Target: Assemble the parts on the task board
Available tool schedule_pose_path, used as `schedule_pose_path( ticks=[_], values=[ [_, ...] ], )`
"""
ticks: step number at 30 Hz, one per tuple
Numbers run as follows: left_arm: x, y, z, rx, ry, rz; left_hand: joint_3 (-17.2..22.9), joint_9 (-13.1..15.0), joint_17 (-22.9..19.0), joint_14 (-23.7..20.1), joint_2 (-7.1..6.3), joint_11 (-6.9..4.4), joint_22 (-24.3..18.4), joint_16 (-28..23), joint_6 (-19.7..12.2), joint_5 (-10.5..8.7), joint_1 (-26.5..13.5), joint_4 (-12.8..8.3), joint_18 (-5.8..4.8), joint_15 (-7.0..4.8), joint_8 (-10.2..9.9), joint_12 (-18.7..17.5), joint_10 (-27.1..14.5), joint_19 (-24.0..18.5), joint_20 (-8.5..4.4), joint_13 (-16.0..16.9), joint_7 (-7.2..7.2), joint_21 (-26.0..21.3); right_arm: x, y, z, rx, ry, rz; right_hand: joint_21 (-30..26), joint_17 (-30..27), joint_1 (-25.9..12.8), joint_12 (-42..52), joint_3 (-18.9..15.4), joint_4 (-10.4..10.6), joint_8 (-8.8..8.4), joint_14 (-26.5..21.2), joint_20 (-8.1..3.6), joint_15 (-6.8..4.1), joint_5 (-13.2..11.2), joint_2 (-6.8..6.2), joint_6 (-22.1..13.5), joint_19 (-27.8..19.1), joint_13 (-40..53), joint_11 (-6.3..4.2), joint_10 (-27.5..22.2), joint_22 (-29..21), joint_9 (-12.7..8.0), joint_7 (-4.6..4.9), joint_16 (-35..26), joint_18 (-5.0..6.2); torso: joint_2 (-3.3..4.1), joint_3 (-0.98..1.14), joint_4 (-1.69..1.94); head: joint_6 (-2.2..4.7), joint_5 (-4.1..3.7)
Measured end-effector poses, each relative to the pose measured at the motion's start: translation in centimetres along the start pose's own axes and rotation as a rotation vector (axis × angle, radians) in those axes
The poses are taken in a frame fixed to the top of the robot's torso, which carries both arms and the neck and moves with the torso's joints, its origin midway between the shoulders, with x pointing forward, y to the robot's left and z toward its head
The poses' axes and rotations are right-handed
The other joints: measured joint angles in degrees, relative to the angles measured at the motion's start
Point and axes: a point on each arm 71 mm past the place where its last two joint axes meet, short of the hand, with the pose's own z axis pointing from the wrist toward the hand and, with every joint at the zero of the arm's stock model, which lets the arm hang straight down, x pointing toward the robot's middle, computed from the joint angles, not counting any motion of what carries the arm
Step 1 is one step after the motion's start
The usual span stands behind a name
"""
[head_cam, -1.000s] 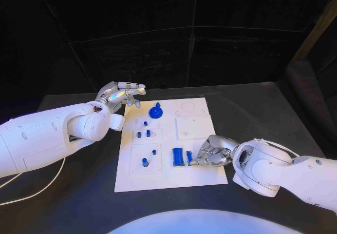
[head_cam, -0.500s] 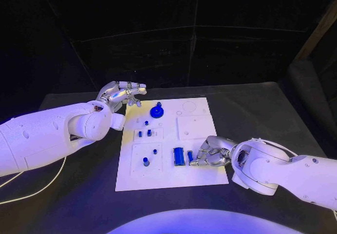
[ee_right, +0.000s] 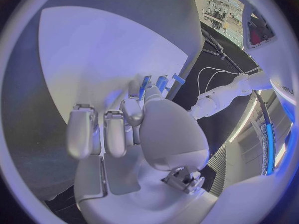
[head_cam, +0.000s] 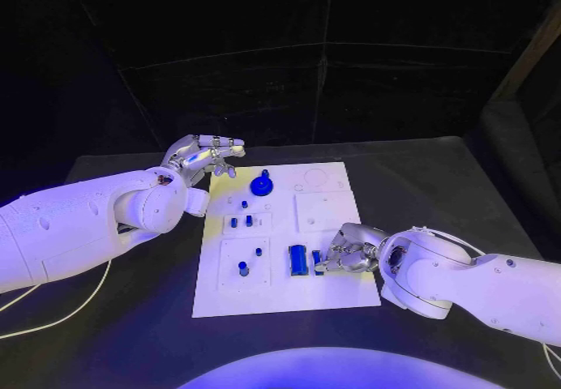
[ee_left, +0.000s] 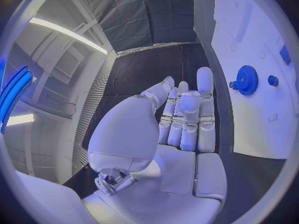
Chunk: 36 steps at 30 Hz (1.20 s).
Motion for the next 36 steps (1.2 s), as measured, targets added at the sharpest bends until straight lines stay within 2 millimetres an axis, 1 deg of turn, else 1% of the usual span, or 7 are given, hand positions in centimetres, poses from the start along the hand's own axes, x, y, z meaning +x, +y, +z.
schedule_pose_path(
  ticks=[7,14,20,22,25,30,36],
  values=[
    [0.0,0.0,0.0,0.0,0.0,0.0,0.0,0.0,0.0,0.0,0.0,0.0,0.0,0.0,0.0,0.0,0.0,0.0,0.0,0.0,0.0,0.0,0.0,0.0,0.0,0.0,0.0,0.0,-0.1,-0.3,-0.4,-0.004,-0.006,0.006,-0.6,0.0,0.3,-0.8,-1.1,-0.6,-0.83,0.0,0.12,0.0,-0.2,-0.33,-1.4,-0.4,-0.4,0.52,-0.6,-1.0,-0.3,0.44,-0.8,0.0,-0.08,-0.01,-0.1,0.15,-0.03],
    [-0.2,0.0,-0.1,0.0,-0.003,0.001,0.0,0.0,-0.2,-0.2,0.0,0.0,-0.1,-0.2,0.0,0.0,0.0,0.0,0.0,0.21,0.0,0.3,0.0,0.0,0.0,0.1,0.0,0.0,-1.2,-1.5,-1.4,-0.031,-0.033,0.071,-5.1,-0.6,-0.5,-8.1,-3.7,0.2,-3.43,0.2,1.22,1.28,-4.7,-2.28,-6.3,-3.6,-5.3,2.03,-4.9,-7.5,-0.9,2.15,-4.9,0.0,-0.26,-0.07,-0.1,0.69,-0.22],
    [-0.5,0.1,0.1,-0.001,-0.015,-0.005,-0.5,0.0,-0.7,-0.3,-0.15,0.0,-0.2,-0.3,-0.4,0.0,-0.1,0.5,-0.01,0.28,0.0,0.4,-0.4,0.0,0.0,0.1,0.01,-0.4,-4.7,-2.2,-0.4,-0.106,-0.097,0.221,-26.7,-22.6,3.9,-27.6,-3.5,-1.0,-4.93,-5.0,2.6,2.96,-2.5,-0.57,-10.0,-15.7,-19.5,3.77,-17.0,-35.4,-1.3,4.08,-25.4,5.2,-0.88,-0.31,-0.09,1.68,-0.5],
    [-0.6,0.1,0.3,0.0,-0.022,-0.014,-0.9,-0.1,-0.9,-0.7,-0.6,-0.01,-0.3,-0.6,-0.4,0.0,-0.6,0.9,-0.02,0.29,0.0,0.6,-0.4,0.0,0.0,0.1,0.01,-0.4,-6.3,-2.6,0.3,-0.135,-0.127,0.307,-33.4,-32.9,5.7,-32.0,-3.3,-1.8,-5.49,-9.0,3.38,3.8,-1.5,0.67,-10.9,-18.2,-23.5,4.64,-19.5,-41.6,-1.7,4.97,-36.8,5.42,-1.18,-0.42,-0.11,2.22,-0.59],
    [-1.0,0.1,0.6,0.003,-0.038,-0.028,-1.4,-0.1,-2.6,-2.1,-0.95,0.18,-0.5,-1.8,-0.5,0.0,-1.5,1.4,-0.01,0.41,0.0,0.7,-0.6,-0.5,0.48,0.1,-0.11,-0.9,-8.6,-3.5,1.6,-0.17,-0.185,0.437,-40.6,-38.8,8.3,-39.2,-3.0,-2.8,-5.98,-12.1,4.74,5.04,-1.3,1.86,-11.8,-19.7,-30.9,6.13,-21.7,-46.7,-2.6,5.87,-46.4,5.41,-1.81,-0.66,-0.2,3.18,-0.69],
    [-1.7,0.3,1.3,0.009,-0.071,-0.05,-2.5,-0.1,-11.7,-13.3,-1.26,1.04,-3.6,-12.9,-1.3,0.0,-1.9,2.5,-0.02,1.8,0.0,0.6,-2.9,-7.8,1.65,-0.1,0.48,-7.1,-11.5,-5.0,3.7,-0.21,-0.284,0.611,-52.6,-45.7,11.0,-48.3,-2.7,-4.6,-7.95,-17.6,7.04,7.42,-1.9,3.12,-11.3,-23.7,-42.9,7.36,-22.7,-54.5,-4.7,6.4,-59.8,5.4,-3.2,-1.16,-0.36,5.39,-0.92],
    [-2.5,0.7,2.6,0.025,-0.115,-0.067,-3.5,-0.3,-22.7,-24.2,-1.27,3.51,-12.5,-33.6,-3.9,0.23,-1.9,3.2,-1.32,6.28,-1.4,-2.6,-6.2,-22.6,5.37,-2.2,0.6,-21.3,-13.7,-6.1,6.5,-0.244,-0.387,0.743,-64.9,-55.9,11.5,-53.7,-2.7,-6.0,-10.45,-21.5,10.12,10.06,-2.1,3.39,-10.5,-25.5,-55.2,8.82,-20.6,-62.8,-8.8,7.16,-73.5,5.38,-4.52,-1.59,-0.62,7.95,-0.71]
  ],
)
